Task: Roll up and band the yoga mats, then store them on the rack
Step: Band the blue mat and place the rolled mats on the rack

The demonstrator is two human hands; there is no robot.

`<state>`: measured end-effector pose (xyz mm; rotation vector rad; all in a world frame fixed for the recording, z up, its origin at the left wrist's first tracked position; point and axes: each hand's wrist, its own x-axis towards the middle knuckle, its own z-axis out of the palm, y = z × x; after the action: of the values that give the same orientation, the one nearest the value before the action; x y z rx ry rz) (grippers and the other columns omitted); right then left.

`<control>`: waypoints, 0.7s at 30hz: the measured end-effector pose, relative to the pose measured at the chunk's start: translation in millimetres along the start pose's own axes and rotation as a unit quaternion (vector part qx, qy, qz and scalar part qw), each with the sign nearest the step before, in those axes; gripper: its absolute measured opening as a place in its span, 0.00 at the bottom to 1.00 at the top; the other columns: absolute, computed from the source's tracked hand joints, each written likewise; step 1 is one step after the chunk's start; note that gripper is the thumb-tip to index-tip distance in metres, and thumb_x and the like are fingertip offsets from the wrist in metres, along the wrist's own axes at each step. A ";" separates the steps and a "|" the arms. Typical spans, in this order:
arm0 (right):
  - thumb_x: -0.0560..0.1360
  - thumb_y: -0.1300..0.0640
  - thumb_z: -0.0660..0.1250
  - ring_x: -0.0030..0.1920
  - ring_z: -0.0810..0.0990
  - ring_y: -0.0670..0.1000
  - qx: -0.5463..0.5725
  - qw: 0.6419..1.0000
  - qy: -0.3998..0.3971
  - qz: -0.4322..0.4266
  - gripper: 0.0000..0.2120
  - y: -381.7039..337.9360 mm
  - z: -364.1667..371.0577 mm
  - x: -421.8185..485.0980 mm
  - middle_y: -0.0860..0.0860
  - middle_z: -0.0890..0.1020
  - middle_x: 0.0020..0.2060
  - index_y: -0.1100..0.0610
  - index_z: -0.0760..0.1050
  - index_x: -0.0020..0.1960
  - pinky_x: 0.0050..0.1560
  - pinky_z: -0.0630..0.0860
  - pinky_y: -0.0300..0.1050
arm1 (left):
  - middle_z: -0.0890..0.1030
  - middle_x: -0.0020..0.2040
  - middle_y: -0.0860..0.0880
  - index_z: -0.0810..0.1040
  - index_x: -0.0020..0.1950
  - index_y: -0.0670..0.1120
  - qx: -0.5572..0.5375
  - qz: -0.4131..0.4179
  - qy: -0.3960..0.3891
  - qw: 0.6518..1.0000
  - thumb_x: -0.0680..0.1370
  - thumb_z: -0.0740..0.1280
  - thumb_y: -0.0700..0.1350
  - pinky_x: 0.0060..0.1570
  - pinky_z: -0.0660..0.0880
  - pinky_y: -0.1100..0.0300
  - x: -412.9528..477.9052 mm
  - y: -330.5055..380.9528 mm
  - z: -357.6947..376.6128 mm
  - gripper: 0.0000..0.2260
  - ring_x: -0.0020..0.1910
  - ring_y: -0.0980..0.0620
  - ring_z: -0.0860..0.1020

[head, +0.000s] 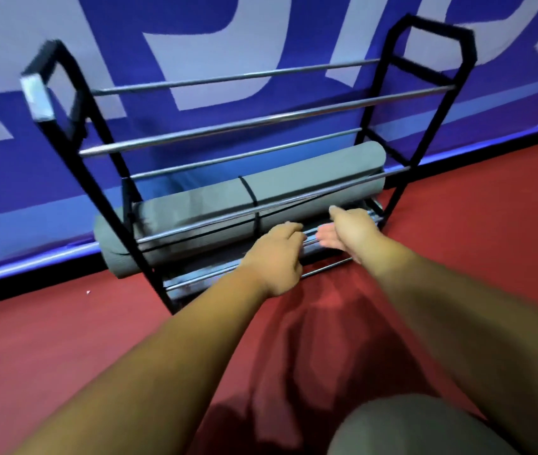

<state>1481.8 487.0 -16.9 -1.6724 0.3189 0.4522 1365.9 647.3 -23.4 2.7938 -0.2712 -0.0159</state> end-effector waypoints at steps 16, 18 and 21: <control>0.60 0.22 0.77 0.56 0.85 0.64 0.243 0.967 -0.051 0.050 0.45 -26.4 -51.7 106.4 0.54 0.84 0.63 0.47 0.75 0.67 0.59 0.80 0.71 | 0.51 0.86 0.35 0.45 0.87 0.43 0.264 -0.211 0.157 0.928 0.74 0.75 0.57 0.80 0.42 0.29 154.4 33.4 29.9 0.53 0.84 0.28 0.50; 0.52 0.21 0.79 0.57 0.85 0.64 0.261 0.962 -0.039 0.068 0.49 -28.9 -50.5 114.0 0.53 0.84 0.63 0.45 0.76 0.65 0.57 0.79 0.75 | 0.57 0.85 0.38 0.49 0.87 0.44 0.271 -0.205 0.154 0.928 0.77 0.73 0.55 0.81 0.47 0.29 154.1 29.6 34.9 0.47 0.83 0.29 0.55; 0.44 0.24 0.84 0.56 0.85 0.64 0.317 0.945 -0.022 0.080 0.54 -22.7 -47.0 127.0 0.54 0.84 0.62 0.47 0.78 0.65 0.49 0.80 0.78 | 0.62 0.83 0.38 0.55 0.86 0.45 0.298 -0.200 0.164 0.919 0.78 0.72 0.54 0.80 0.53 0.29 150.0 28.7 39.8 0.42 0.81 0.28 0.60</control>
<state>1609.5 450.1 -51.2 -1.0110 0.5093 0.4466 1506.2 579.4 -48.5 3.3205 0.4586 0.5149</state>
